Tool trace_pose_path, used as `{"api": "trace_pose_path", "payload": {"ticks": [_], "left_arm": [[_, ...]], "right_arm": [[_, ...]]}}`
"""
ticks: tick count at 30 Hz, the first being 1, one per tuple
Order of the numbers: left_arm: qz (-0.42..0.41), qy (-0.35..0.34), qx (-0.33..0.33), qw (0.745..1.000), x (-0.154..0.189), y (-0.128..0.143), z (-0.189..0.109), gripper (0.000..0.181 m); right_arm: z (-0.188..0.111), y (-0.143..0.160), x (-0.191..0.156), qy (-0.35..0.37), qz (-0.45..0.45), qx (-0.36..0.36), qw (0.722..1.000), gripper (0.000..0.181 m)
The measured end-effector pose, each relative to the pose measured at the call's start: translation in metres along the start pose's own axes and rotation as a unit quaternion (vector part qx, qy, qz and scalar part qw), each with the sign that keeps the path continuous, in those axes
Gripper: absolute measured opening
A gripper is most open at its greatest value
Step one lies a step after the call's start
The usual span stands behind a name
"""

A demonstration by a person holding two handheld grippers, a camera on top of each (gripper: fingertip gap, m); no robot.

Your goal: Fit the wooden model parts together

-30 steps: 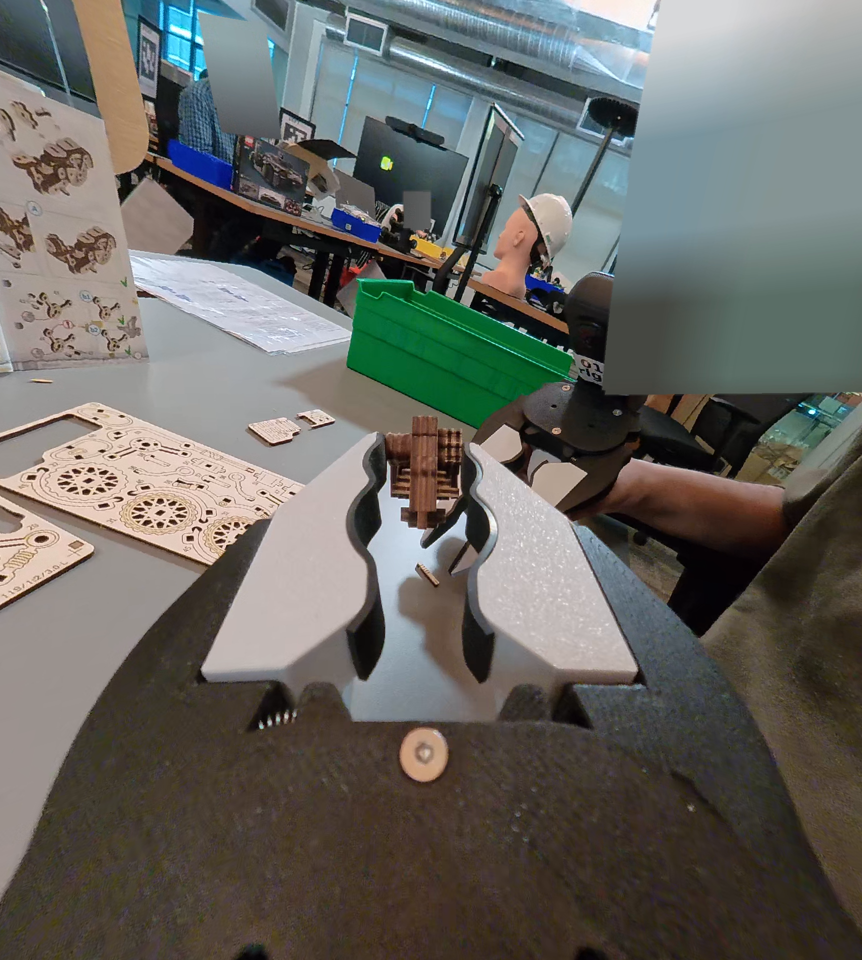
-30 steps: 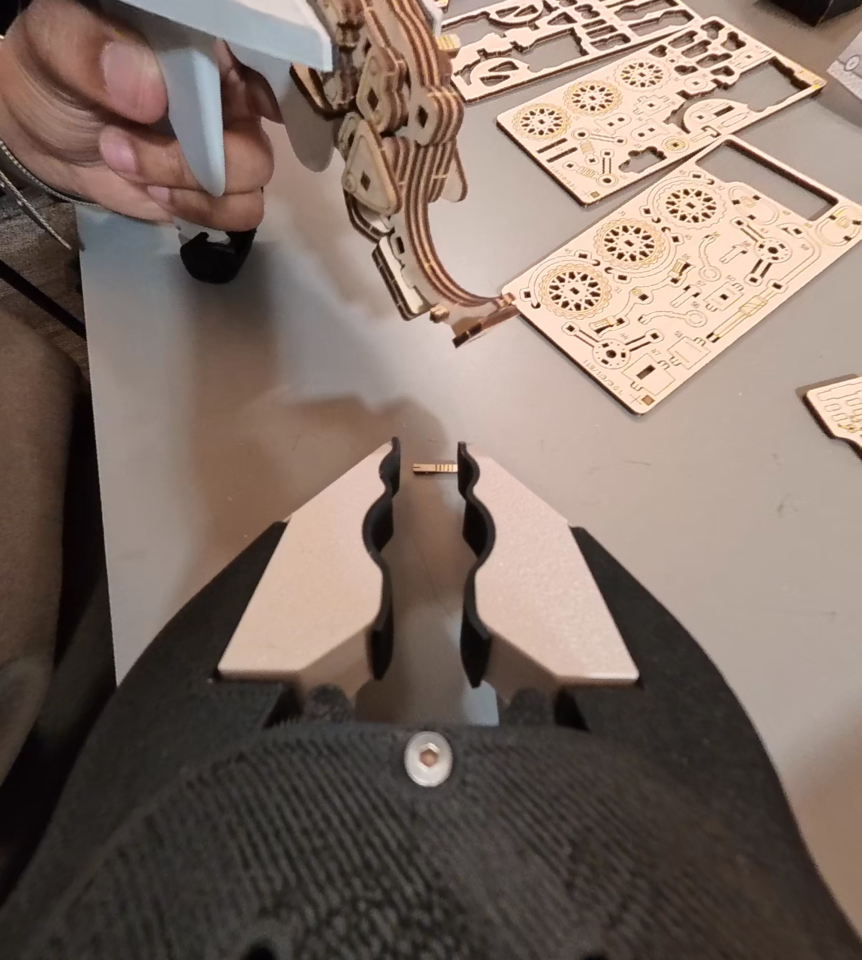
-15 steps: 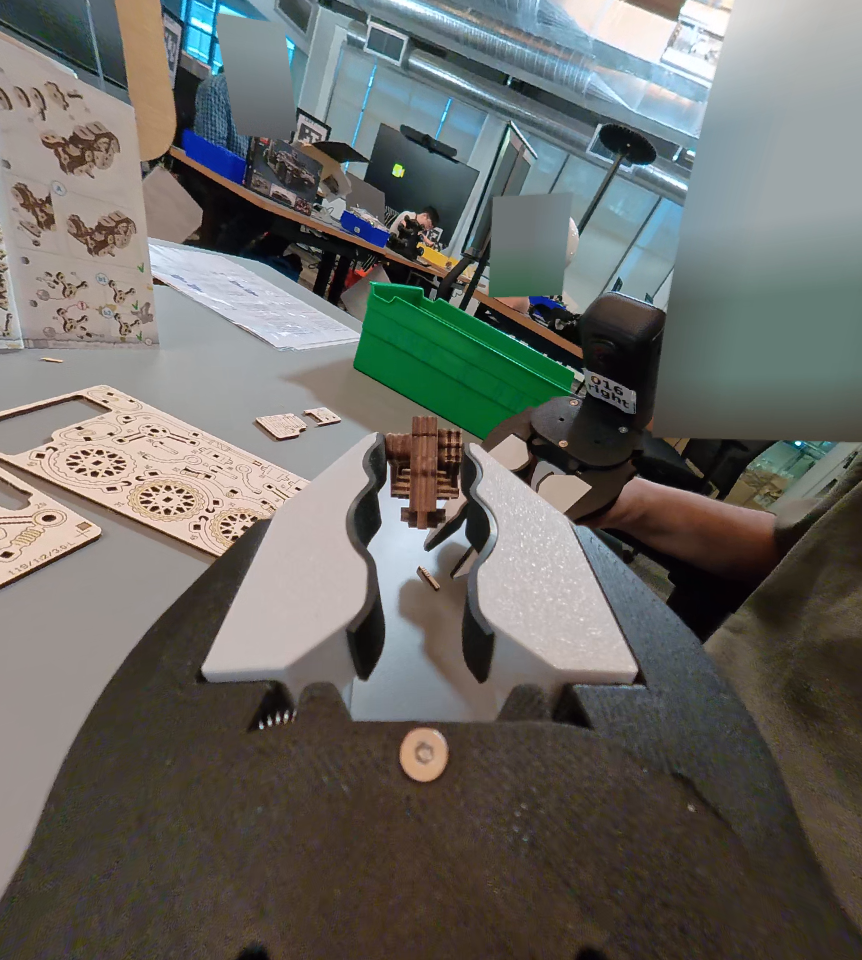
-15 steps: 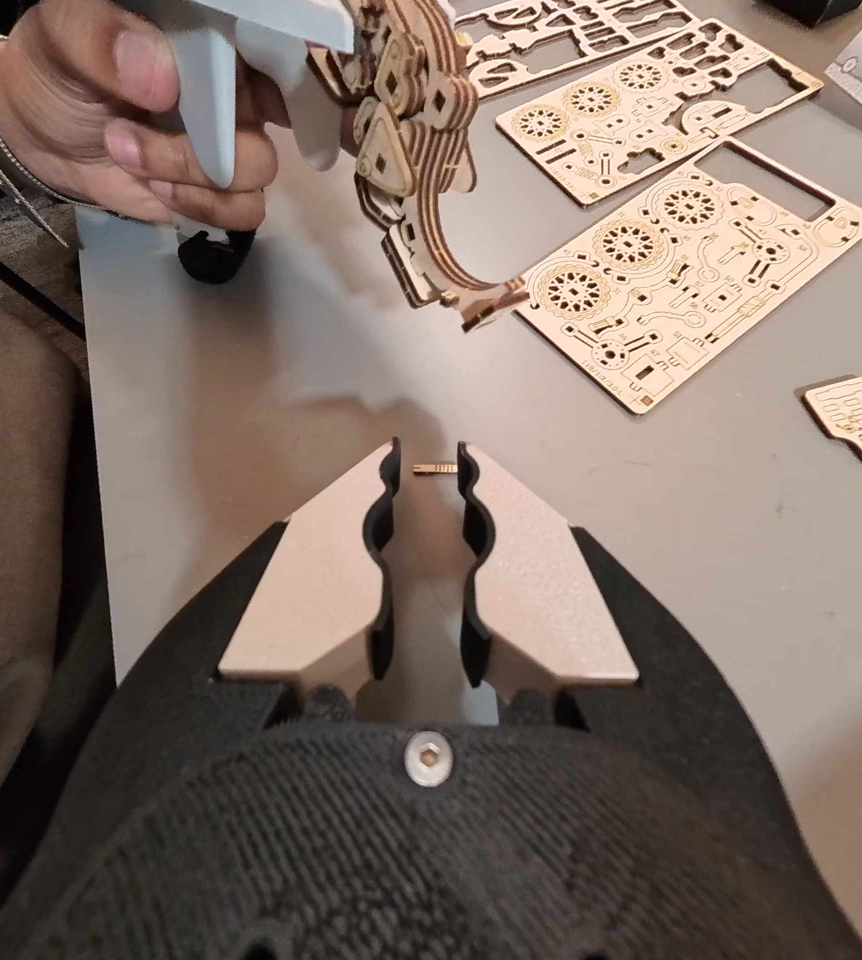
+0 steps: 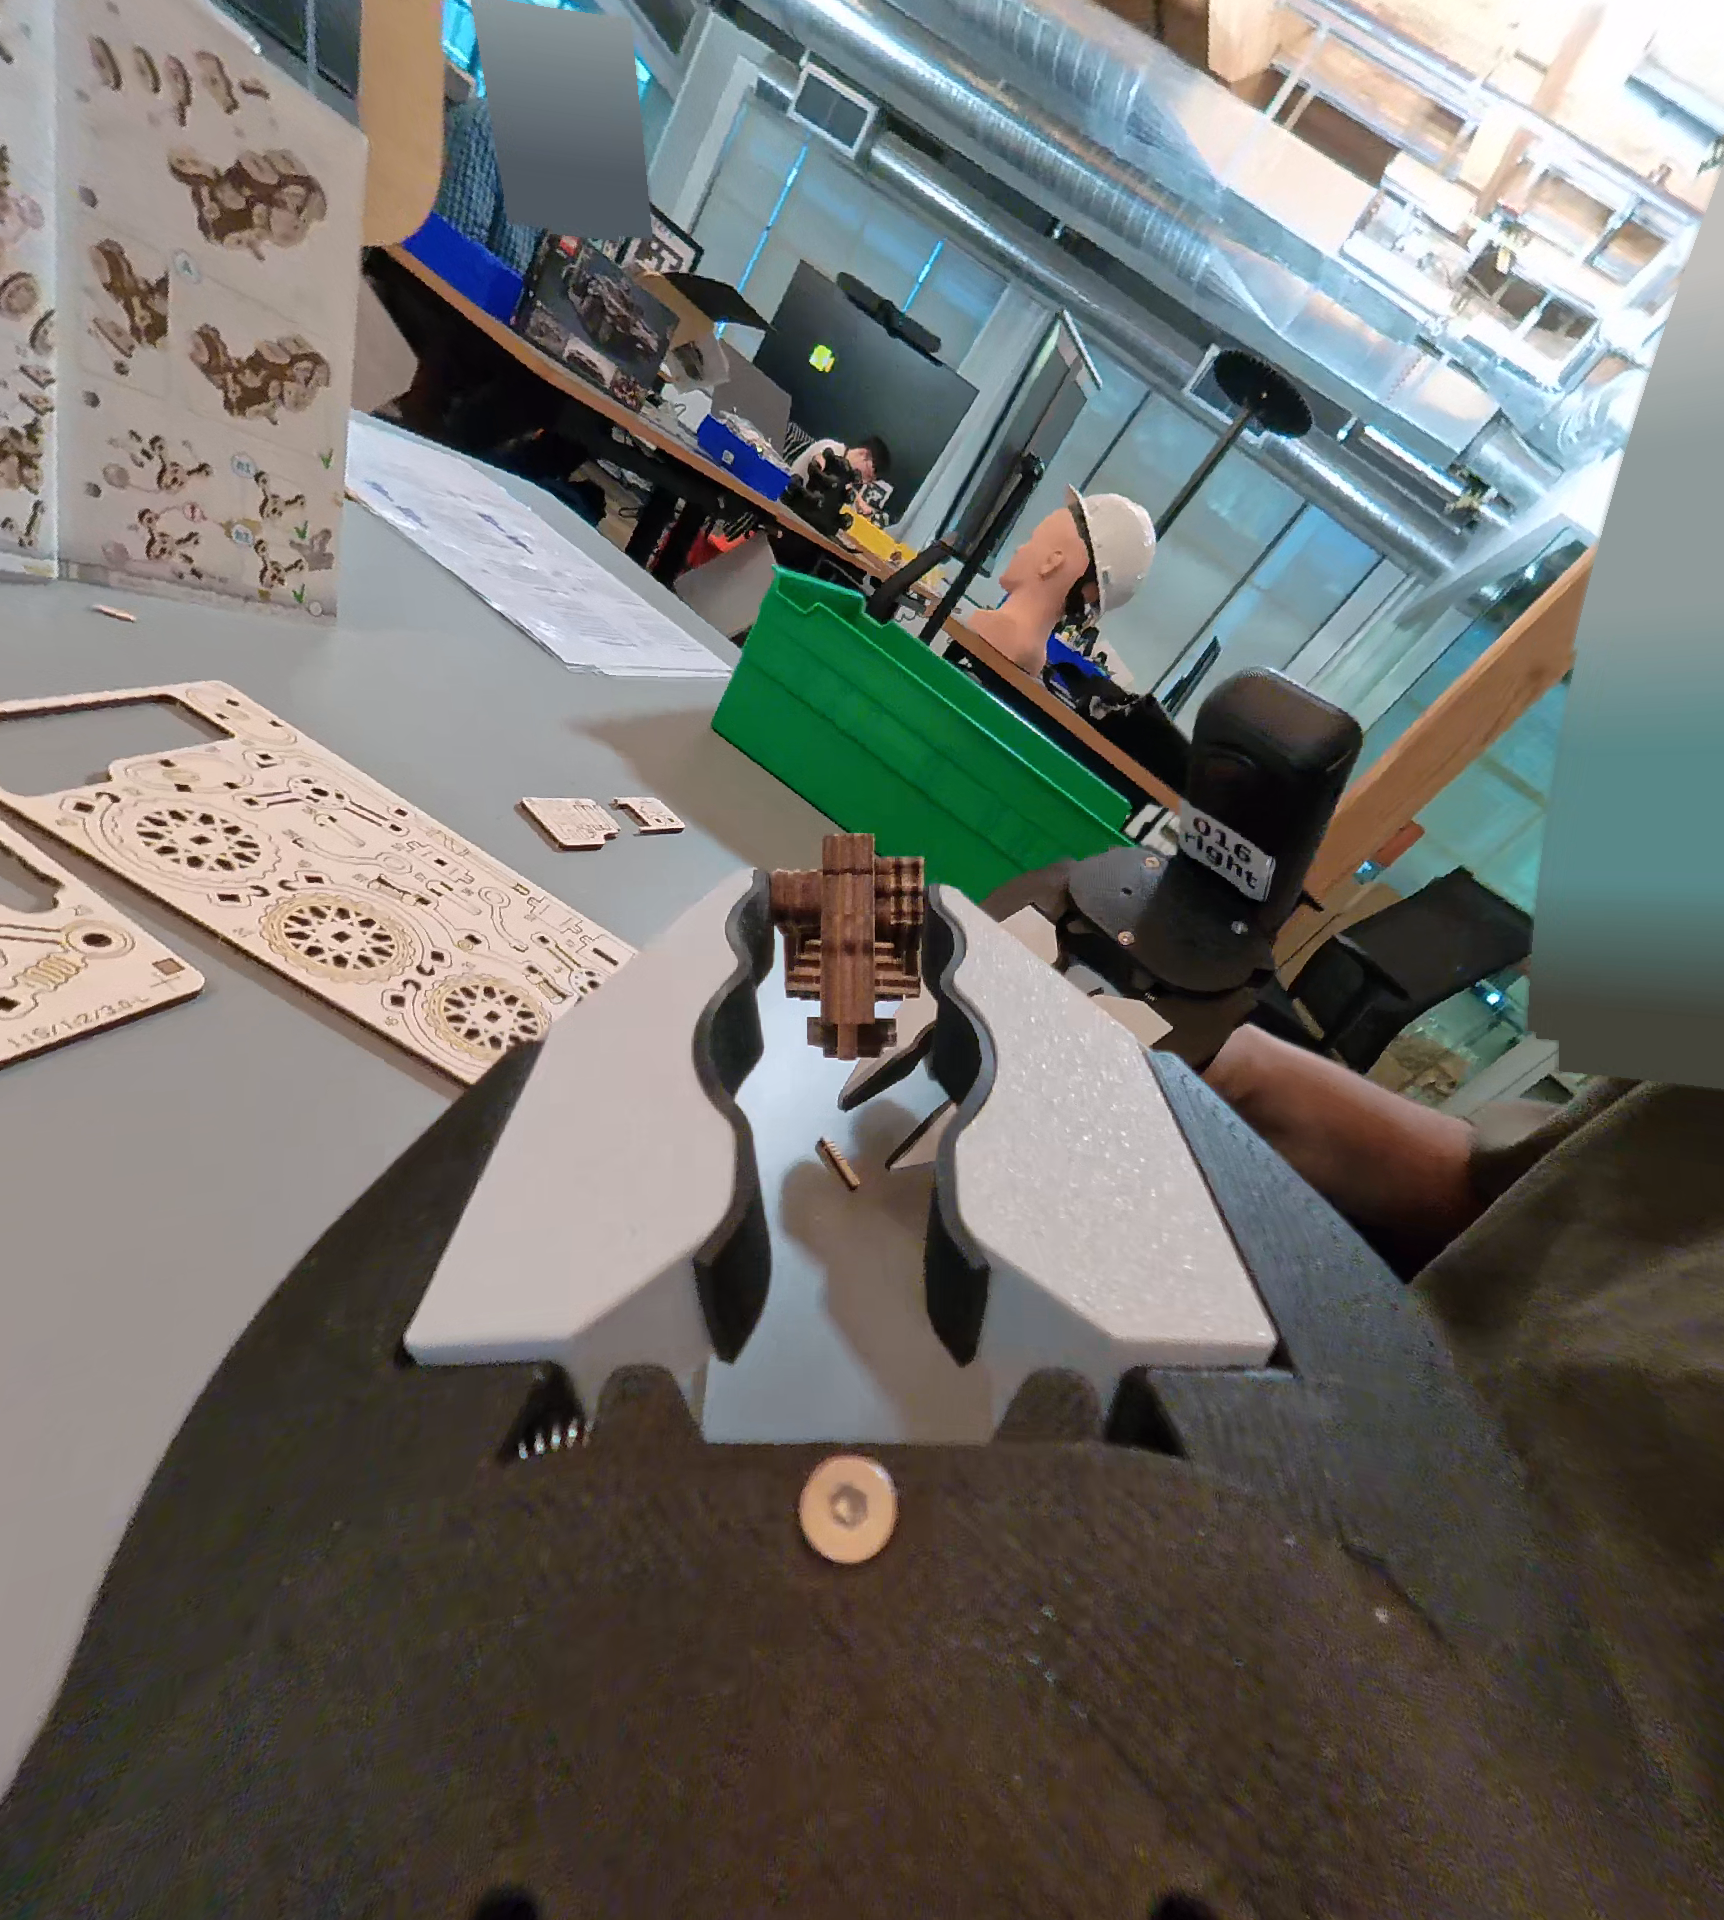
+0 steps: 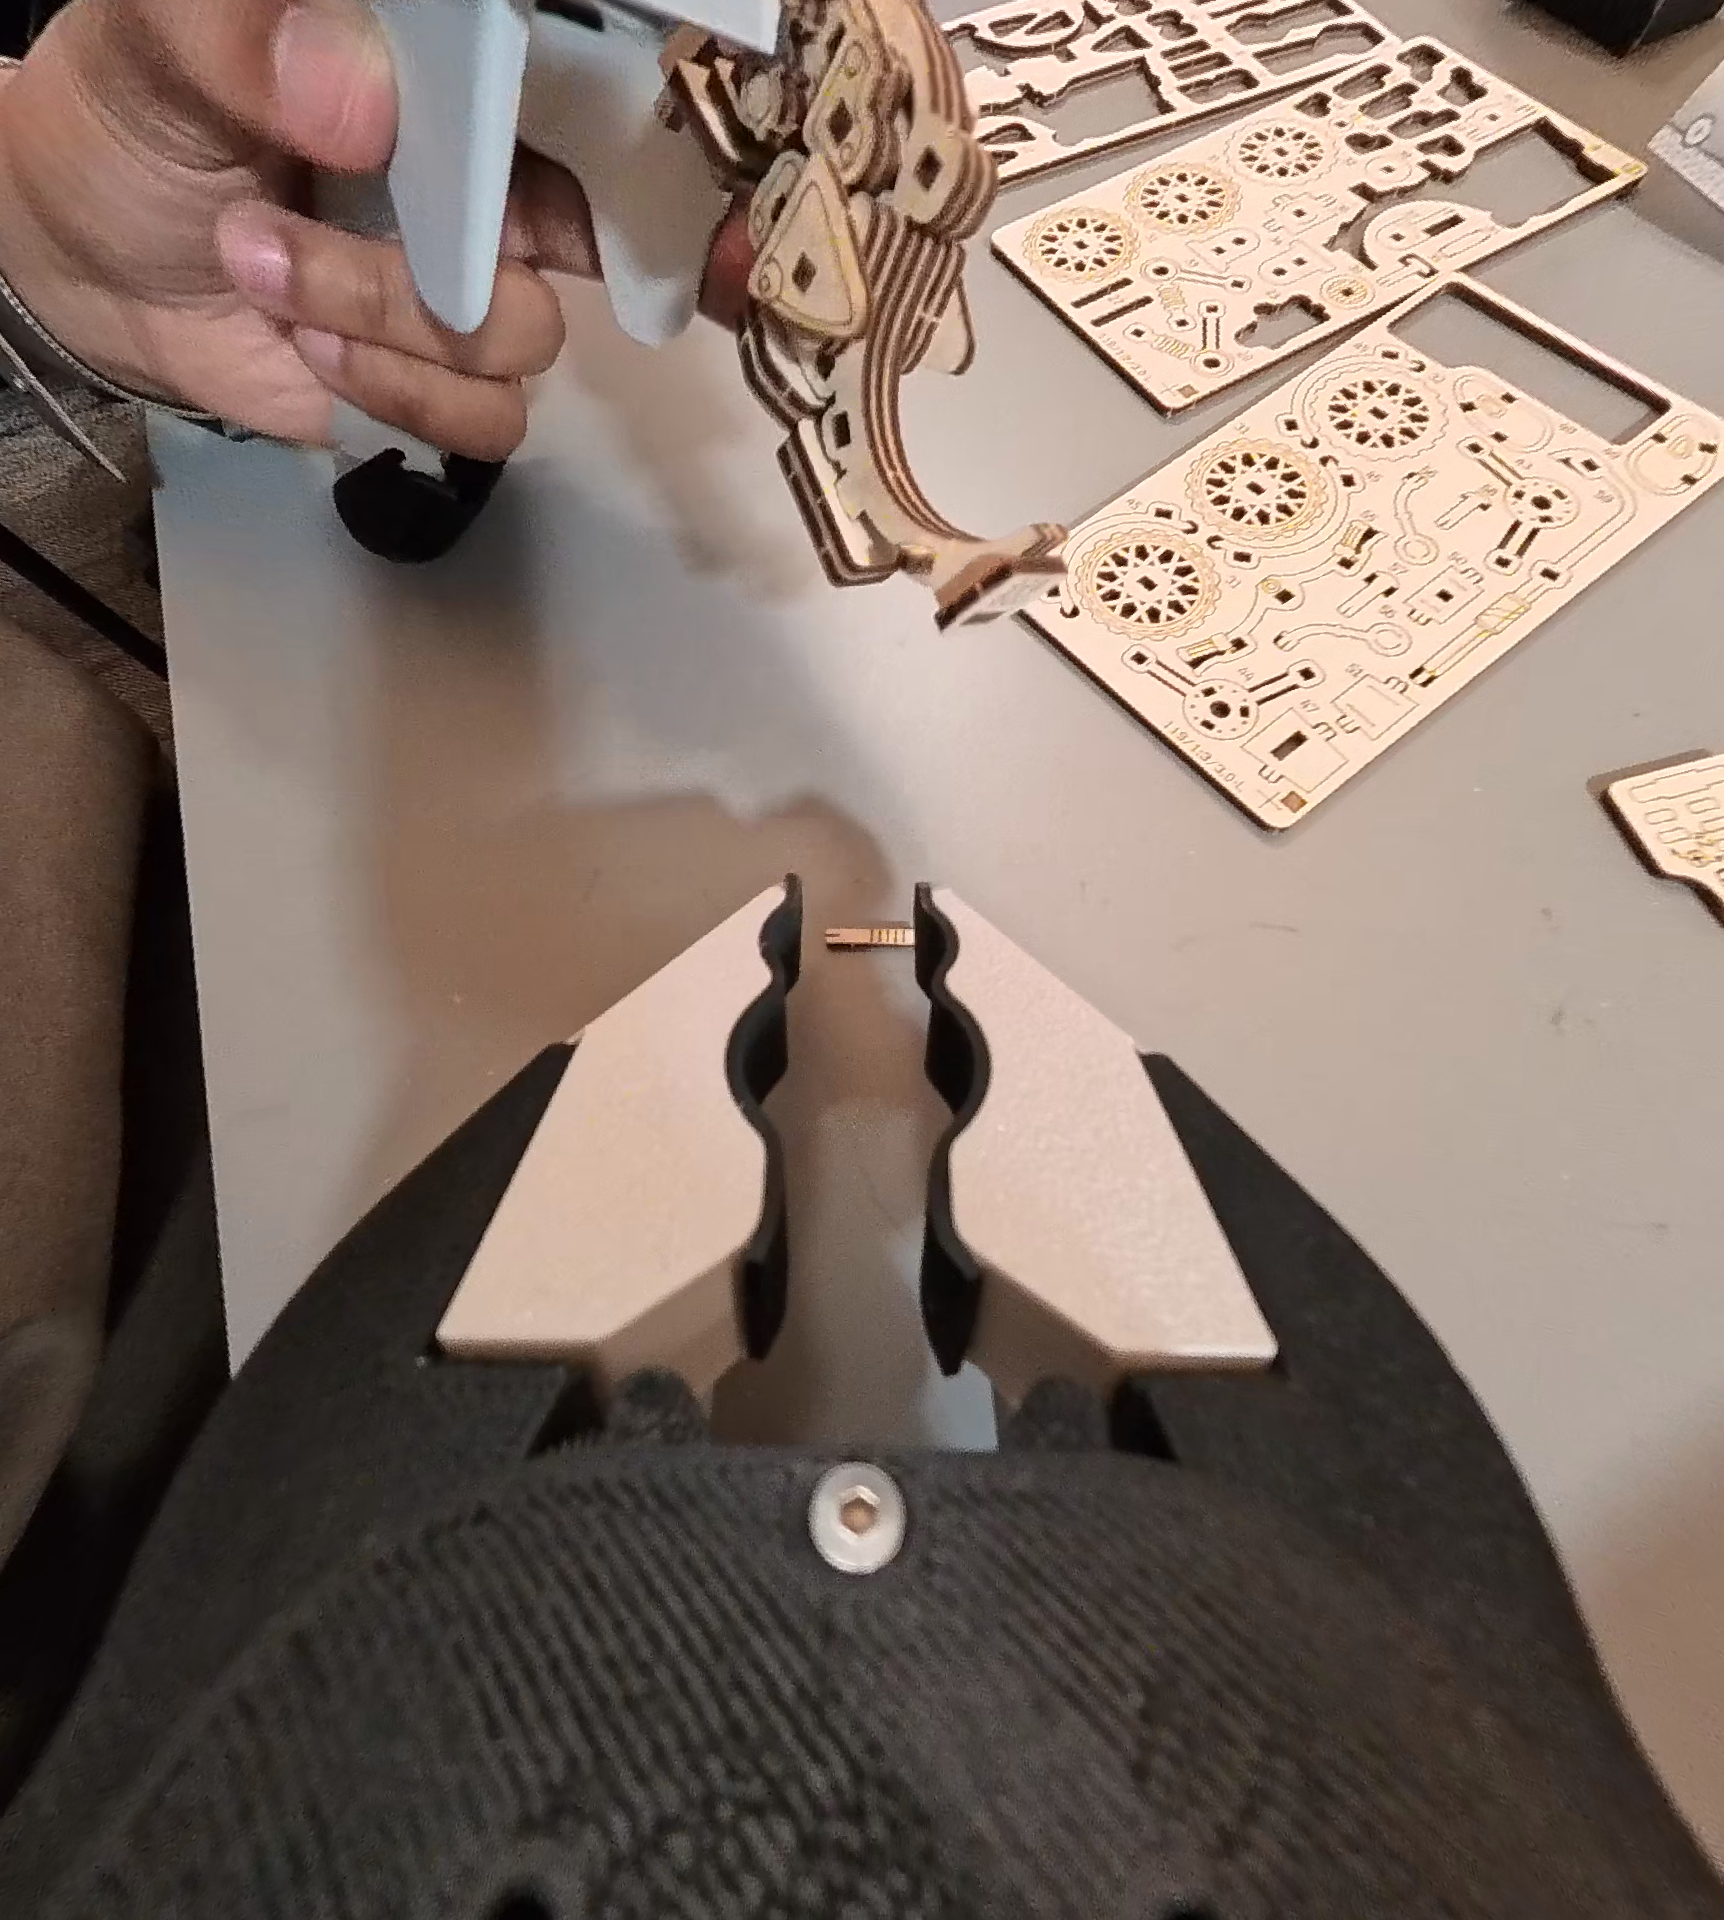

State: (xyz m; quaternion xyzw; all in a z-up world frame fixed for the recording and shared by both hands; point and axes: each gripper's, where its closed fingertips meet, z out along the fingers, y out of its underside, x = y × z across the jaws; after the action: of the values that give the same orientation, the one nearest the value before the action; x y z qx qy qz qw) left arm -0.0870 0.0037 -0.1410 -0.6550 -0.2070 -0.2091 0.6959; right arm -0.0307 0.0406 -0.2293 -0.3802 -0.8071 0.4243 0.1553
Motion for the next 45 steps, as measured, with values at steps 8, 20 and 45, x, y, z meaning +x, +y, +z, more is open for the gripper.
{"api": "trace_pose_path", "payload": {"ticks": [8,20,45], "left_arm": [[-0.113,-0.005,0.009,0.994,-0.018,0.000,-0.002,0.025],[-0.253,-0.009,0.011,0.967,-0.038,0.008,-0.004,0.024],[-0.157,0.119,0.025,0.980,0.015,-0.010,-0.004,0.024]], "right_arm": [[0.000,0.000,0.000,0.001,0.000,-0.001,1.000,0.019],[0.001,0.001,0.001,0.002,-0.001,-0.002,1.000,0.019],[0.000,0.001,0.001,0.005,-0.002,-0.003,1.000,0.019]]}}
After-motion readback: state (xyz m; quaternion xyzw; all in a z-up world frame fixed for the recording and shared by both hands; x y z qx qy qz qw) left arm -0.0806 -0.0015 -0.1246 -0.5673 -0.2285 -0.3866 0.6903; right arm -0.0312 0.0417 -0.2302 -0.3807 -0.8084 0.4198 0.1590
